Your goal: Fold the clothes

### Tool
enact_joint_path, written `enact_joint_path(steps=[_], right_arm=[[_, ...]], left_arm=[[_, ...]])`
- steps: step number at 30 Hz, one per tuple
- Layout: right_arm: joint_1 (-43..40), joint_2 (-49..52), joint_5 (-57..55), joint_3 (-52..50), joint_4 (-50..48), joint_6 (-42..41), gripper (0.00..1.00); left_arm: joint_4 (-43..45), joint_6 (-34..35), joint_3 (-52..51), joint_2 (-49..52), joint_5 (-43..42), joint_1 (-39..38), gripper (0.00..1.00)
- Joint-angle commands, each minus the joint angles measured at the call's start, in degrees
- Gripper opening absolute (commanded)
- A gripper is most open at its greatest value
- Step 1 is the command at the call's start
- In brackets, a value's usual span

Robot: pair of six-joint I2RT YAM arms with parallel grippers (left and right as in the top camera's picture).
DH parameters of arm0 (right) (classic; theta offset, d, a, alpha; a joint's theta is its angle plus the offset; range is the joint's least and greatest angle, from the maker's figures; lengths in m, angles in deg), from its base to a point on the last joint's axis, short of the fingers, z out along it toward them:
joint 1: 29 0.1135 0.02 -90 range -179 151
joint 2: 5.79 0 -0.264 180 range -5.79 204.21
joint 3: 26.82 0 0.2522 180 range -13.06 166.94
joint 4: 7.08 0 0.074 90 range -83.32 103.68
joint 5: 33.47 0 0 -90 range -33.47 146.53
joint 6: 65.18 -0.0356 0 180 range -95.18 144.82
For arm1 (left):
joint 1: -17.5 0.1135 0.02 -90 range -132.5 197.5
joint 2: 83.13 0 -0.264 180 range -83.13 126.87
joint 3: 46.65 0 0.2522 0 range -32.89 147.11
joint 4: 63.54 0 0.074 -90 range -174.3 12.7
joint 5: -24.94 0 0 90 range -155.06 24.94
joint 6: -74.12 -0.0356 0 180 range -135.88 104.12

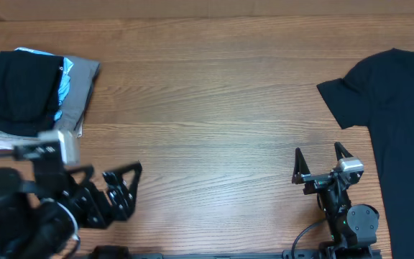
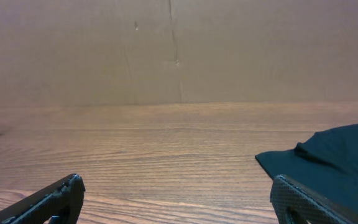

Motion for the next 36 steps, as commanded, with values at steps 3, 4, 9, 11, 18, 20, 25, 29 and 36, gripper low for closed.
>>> enact_joint_path(steps=[3,4,9,11,18,20,25,29,36], right_arm=[[-0.42,-0.66,-0.72,-0.59,-0.17,-0.24,1.0],[-0.42,-0.66,-0.74,-0.59,-0.17,-0.24,1.0],[-0.42,-0.66,-0.72,-0.59,-0.17,-0.24,1.0],[-0.42,-0.66,-0.72,-0.59,-0.17,-0.26,1.0],[-0.42,-0.66,-0.74,-0.59,-0.17,-0.26,1.0],[-0.42,-0.66,-0.72,-0.59,-0.17,-0.24,1.0],[-0.42,-0.66,-0.72,-0.59,-0.17,-0.26,1.0],[-0.42,-0.66,-0.72,-0.59,-0.17,-0.24,1.0],[-0.42,-0.66,-0.72,-0.59,-0.17,-0.24,1.0]], left_arm=[[0.2,-0.24,-15.23,-10.54,1.6,-0.37,1.0],[0.2,-0.24,-17.77,-12.13,2.27,-0.37,1.0],[2.47,-0.17,-30.73,-20.17,6.19,-0.39,1.0],[7.43,-0.2,-36.0,-23.1,7.52,-0.39,1.0],[35.21,-0.2,-55.04,-31.17,8.94,-0.39,1.0],[44.19,-0.2,-60.48,-32.98,8.96,-0.39,1.0],[63.87,-0.22,-72.74,-36.76,10.88,-0.39,1.0],[73.4,-0.2,-80.43,-39.04,13.53,-0.39,1.0],[80.96,-0.22,-90.73,-42.05,16.2,-0.39,1.0]])
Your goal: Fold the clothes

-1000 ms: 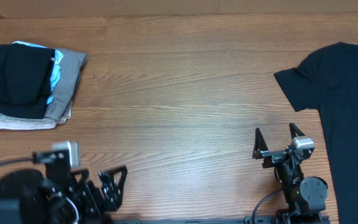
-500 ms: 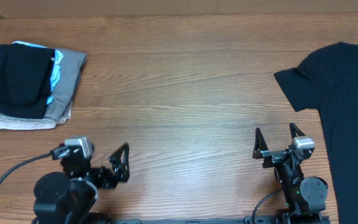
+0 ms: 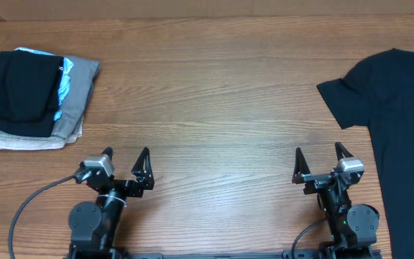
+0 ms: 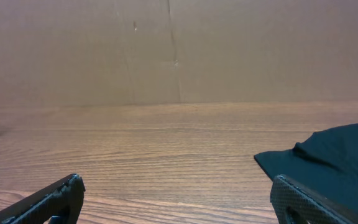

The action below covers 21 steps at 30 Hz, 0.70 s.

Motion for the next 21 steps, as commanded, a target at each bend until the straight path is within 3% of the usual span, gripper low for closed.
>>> enact_joint_path(steps=[1,9,16,21], right_arm=[[-0.15,-0.66,-0.72,-0.59,-0.24,-0.24,1.0],[-0.15,-0.66,-0.72,-0.59,-0.24,-0.24,1.0],[-0.15,-0.66,-0.72,-0.59,-0.24,-0.24,1.0],[-0.15,-0.66,-0.74,-0.59,-0.24,-0.24,1.0]], left_arm=[[2.19,-0.24,-4.37,-2.01,2.99,-0.39,1.0],[3.34,-3.58,-8.98,-5.42,4.66,-0.76,1.0],[3.28,-20.09,-9.01,-6.27,4.66,-4.24,1.0],[3.28,-24.52,-8.98,-7.45,4.68,-5.35,1.0]])
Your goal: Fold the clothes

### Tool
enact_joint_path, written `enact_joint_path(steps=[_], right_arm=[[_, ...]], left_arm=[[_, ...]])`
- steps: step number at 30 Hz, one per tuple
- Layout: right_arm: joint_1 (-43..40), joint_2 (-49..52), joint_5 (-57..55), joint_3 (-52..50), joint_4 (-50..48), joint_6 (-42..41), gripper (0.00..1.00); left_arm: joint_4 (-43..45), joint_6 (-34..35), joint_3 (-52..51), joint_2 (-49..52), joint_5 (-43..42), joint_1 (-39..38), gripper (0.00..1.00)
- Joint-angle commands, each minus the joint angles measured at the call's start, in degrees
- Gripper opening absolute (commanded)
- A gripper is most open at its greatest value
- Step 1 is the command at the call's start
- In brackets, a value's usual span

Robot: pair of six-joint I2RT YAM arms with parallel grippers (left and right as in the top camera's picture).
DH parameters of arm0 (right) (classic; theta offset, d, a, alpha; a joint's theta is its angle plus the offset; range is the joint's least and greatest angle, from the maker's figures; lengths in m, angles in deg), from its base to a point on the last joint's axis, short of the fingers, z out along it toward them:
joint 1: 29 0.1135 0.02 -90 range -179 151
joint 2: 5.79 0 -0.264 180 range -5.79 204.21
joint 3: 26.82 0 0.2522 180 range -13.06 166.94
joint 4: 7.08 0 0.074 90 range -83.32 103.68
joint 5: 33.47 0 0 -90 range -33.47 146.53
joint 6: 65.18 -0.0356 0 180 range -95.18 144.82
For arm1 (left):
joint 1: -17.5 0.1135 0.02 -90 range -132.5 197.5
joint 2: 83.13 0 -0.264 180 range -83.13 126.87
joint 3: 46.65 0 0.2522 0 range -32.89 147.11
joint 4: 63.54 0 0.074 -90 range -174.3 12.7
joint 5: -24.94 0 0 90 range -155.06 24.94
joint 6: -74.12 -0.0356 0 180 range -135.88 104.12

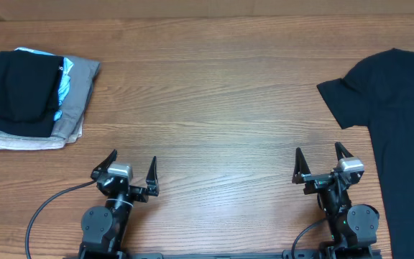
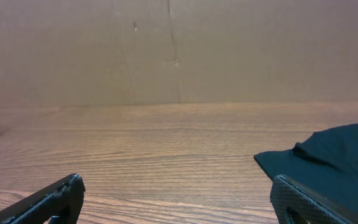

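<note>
A black T-shirt [image 1: 397,115] lies spread flat at the table's right edge, its sleeve [image 2: 328,162] showing low right in the right wrist view. At the far left sits a stack of folded clothes [image 1: 31,97], black on top, grey and beige below. My left gripper [image 1: 133,165] rests open near the front edge, left of centre, holding nothing. My right gripper [image 1: 318,160] stands open near the front edge, just left of the shirt, its fingers [image 2: 61,196] wide apart over bare wood.
A brown cardboard wall [image 2: 179,50] backs the wooden table [image 1: 214,108]. A black cable [image 1: 49,205] runs from the left arm's base toward the front left corner.
My left gripper has shifted a little to the right and straightened, its arm base now settled near the front edge. The right arm and both garments are unchanged.
At first the left arm was a blurred mass at the front left corner, below the folded stack. Then it sat at rest near the front edge with open fingers. Now it stands slightly further right. The right gripper stayed open throughout.
</note>
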Motion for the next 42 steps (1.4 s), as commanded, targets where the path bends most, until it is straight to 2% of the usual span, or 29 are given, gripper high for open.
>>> enact_joint_path(steps=[1,10,16,42], right_arm=[[-0.15,-0.66,-0.72,-0.59,-0.17,-0.26,1.0],[-0.15,-0.66,-0.72,-0.59,-0.17,-0.26,1.0],[-0.15,-0.66,-0.72,-0.59,-0.17,-0.28,1.0],[-0.15,-0.66,-0.72,-0.59,-0.17,-0.26,1.0]], left_arm=[[0.35,-6.6,-0.68,-1.6,0.83,-0.46,1.0],[0.44,-6.56,-0.68,-3.32,5.55,-0.24,1.0],[0.48,-3.76,-0.68,-3.32,5.66,1.51,1.0],[0.44,-3.78,-0.68,-3.23,4.83,1.62,1.0]])
